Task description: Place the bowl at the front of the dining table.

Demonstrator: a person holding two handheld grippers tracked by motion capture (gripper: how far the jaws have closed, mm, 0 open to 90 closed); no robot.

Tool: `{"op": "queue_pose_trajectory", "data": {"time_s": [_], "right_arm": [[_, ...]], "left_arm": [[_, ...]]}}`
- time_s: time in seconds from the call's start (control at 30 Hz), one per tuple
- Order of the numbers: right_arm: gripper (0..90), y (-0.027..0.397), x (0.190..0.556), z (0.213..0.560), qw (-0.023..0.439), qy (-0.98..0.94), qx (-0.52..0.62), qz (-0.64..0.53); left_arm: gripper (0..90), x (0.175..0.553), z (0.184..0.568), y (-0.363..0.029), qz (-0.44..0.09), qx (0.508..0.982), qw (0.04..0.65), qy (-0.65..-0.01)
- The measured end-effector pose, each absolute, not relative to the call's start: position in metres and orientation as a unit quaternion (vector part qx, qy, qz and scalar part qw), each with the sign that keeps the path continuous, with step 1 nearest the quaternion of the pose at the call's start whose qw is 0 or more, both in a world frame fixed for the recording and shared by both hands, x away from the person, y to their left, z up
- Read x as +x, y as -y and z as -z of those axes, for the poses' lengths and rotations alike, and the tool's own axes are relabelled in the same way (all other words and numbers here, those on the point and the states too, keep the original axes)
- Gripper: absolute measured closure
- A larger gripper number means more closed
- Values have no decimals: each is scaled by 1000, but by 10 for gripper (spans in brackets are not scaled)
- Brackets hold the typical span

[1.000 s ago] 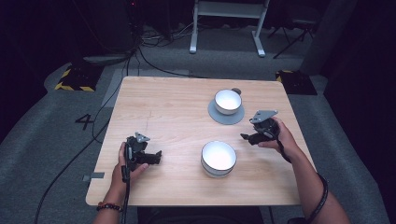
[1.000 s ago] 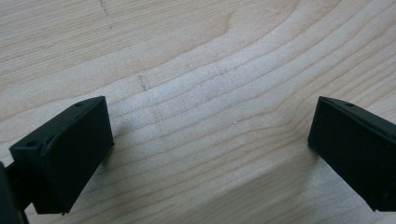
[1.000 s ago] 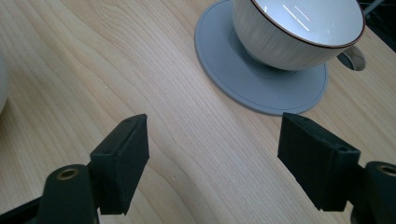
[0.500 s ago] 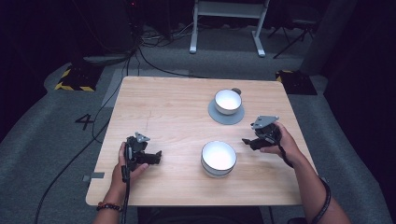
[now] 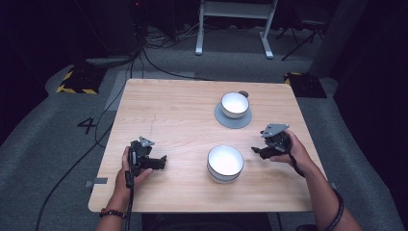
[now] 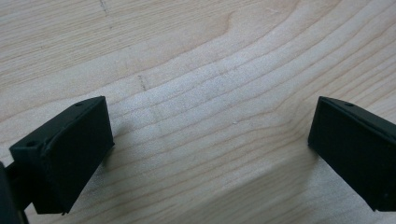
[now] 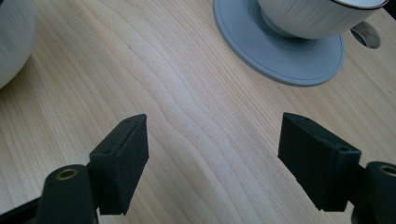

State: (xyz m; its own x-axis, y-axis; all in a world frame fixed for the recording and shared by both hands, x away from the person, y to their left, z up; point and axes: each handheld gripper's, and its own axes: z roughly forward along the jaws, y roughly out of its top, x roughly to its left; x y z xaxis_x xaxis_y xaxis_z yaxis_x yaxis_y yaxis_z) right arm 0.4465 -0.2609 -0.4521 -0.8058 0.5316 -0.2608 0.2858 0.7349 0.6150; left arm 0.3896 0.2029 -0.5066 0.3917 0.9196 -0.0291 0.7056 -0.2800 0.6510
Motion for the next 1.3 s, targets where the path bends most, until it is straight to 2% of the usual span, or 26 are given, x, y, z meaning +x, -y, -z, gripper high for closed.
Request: {"op": "queue_pose_trajectory", "data": {"time_s": [0.97, 1.3], "right_arm": [[228, 284, 410, 474, 203, -900, 260, -285], [220, 303, 396, 479, 201, -894, 267, -300]], "left_arm": [[0, 390, 507, -203, -181, 779, 297, -522], [0, 390, 506, -203, -179, 780, 296, -520]]}}
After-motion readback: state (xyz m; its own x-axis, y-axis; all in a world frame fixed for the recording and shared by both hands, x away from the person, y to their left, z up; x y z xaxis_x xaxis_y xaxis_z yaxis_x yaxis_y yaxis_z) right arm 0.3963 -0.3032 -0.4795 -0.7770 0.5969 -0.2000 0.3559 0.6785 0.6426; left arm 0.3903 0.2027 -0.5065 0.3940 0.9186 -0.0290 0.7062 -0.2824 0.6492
